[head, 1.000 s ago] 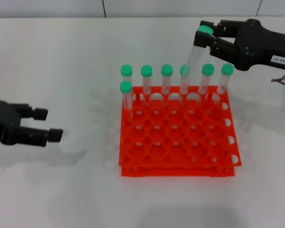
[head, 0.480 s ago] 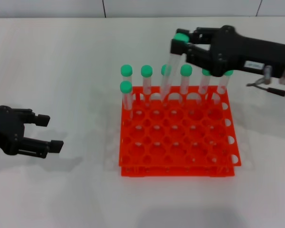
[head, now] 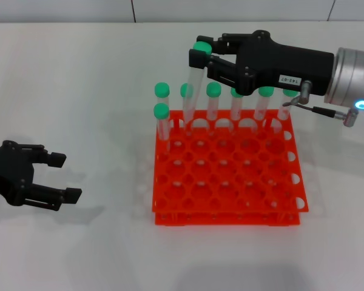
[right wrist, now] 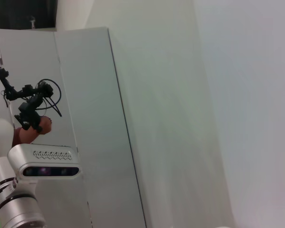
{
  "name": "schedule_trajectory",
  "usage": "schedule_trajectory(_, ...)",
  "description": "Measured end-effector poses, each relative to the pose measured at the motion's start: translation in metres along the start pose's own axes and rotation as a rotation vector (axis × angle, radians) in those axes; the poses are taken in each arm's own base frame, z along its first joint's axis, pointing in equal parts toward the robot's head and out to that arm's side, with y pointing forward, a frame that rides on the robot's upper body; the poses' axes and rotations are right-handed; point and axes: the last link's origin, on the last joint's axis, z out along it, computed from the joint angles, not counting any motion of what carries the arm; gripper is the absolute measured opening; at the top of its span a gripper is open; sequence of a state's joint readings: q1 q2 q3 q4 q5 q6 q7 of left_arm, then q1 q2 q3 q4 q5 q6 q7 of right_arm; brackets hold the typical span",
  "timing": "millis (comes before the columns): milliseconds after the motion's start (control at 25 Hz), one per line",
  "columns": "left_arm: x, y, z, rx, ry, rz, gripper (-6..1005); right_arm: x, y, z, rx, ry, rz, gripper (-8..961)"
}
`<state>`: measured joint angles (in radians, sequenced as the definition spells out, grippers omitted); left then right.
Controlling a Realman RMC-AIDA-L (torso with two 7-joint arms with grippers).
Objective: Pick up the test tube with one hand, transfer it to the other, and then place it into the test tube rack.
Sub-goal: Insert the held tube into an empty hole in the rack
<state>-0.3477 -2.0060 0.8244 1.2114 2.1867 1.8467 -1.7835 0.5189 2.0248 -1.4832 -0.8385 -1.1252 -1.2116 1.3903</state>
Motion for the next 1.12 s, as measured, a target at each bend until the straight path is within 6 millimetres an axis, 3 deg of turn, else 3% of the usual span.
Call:
schedule_trajectory(520,0.011,0.001,0.009,-0.020,0.012,0.006,889,0.008,0.002,0.007,0.015,0.006,-0.031,266)
schedule_trajectory(1120,0.007,0.005,0.026,-0.067,-0.021,-0.014,889,0.017,0.003,0.014,0.027,0.043,-0.037,266)
